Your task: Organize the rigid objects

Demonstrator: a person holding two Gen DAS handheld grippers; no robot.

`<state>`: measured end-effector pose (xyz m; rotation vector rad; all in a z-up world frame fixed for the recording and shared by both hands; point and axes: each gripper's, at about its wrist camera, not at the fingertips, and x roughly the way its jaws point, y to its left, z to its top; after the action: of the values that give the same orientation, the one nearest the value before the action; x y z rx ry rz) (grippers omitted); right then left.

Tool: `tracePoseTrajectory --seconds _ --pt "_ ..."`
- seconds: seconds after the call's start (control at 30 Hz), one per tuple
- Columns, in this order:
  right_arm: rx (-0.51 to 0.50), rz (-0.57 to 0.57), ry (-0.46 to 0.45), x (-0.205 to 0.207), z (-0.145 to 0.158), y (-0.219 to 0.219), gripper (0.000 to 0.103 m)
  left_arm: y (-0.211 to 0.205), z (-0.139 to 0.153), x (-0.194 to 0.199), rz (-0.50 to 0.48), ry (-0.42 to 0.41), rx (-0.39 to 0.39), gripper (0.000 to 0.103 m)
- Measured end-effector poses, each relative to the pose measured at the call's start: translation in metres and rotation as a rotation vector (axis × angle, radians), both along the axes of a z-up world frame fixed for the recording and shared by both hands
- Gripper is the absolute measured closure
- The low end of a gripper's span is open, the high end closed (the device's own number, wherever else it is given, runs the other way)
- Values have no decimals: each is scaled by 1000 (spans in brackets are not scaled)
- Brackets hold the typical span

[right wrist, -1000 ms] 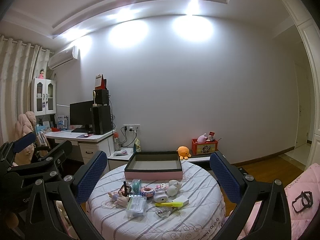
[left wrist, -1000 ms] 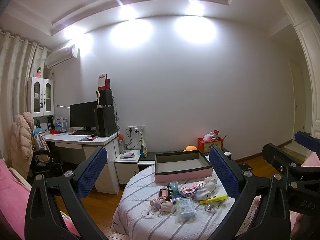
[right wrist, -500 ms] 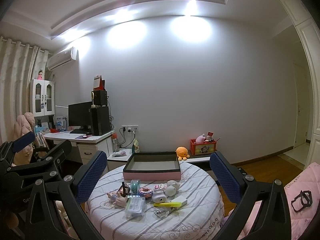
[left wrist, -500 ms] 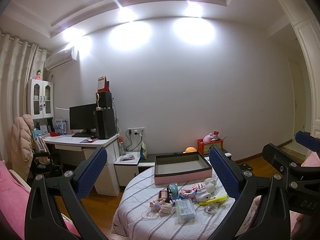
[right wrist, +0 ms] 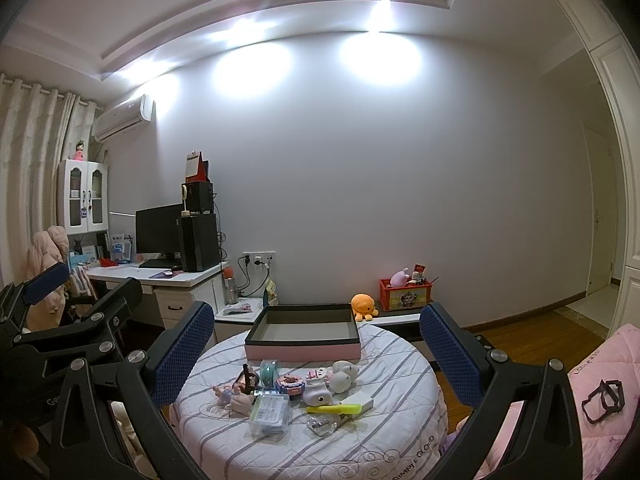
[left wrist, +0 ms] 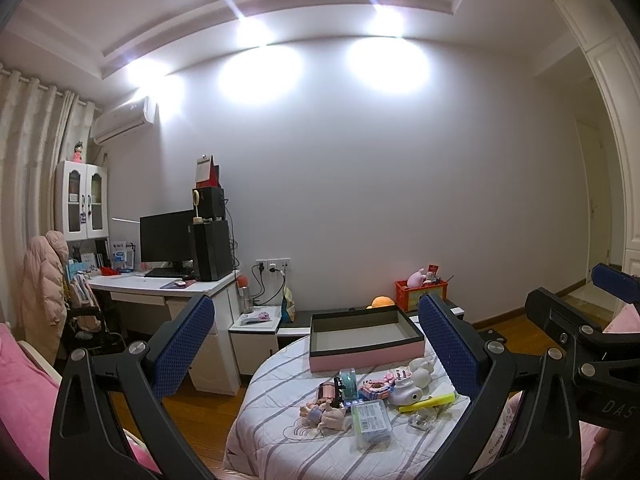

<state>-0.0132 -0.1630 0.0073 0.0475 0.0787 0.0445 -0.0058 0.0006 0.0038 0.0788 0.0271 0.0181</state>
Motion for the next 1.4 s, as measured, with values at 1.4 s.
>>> tracePoseTrajectory --seconds 1.4 --pt "-2 -1 0 -1 -1 1 0 2 2 -5 4 -6 4 0"
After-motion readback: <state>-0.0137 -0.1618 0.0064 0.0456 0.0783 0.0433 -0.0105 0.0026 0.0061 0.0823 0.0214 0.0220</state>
